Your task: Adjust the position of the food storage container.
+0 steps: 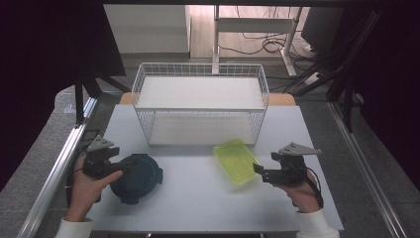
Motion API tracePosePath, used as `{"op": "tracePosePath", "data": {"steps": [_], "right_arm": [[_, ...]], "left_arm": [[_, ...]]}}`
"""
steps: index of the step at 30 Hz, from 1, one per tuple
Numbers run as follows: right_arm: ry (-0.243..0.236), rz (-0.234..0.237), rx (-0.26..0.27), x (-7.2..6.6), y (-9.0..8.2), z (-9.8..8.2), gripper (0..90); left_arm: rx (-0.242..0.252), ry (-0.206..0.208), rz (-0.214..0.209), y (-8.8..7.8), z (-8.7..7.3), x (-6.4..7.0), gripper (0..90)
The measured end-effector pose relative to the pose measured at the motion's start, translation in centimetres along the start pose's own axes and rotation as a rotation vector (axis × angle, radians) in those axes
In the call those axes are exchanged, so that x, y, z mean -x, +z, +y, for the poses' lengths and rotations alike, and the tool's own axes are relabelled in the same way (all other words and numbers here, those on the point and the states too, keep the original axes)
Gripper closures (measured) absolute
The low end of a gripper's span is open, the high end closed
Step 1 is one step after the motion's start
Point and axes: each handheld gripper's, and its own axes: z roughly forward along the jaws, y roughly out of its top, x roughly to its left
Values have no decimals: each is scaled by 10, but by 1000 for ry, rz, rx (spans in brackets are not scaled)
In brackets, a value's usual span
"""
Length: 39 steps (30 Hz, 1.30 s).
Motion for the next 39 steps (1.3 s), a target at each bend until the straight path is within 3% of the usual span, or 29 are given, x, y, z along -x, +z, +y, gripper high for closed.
{"op": "tracePosePath", "data": {"steps": [7,23,34,39], "right_arm": [[8,-17,-26,5,8,-5,205],[5,-47,-22,3,1,-9,211],[2,-54,-39,0,3,-10,208],[10,-60,-41,1,2,-11,207]], "left_arm": [[-19,15,-1,2,-5,3,195],[-17,37,-10,1,-4,10,198],[-7,6,-10,-4,-2,4,196],[-43,4,21,-1,-1,-1,191]]}}
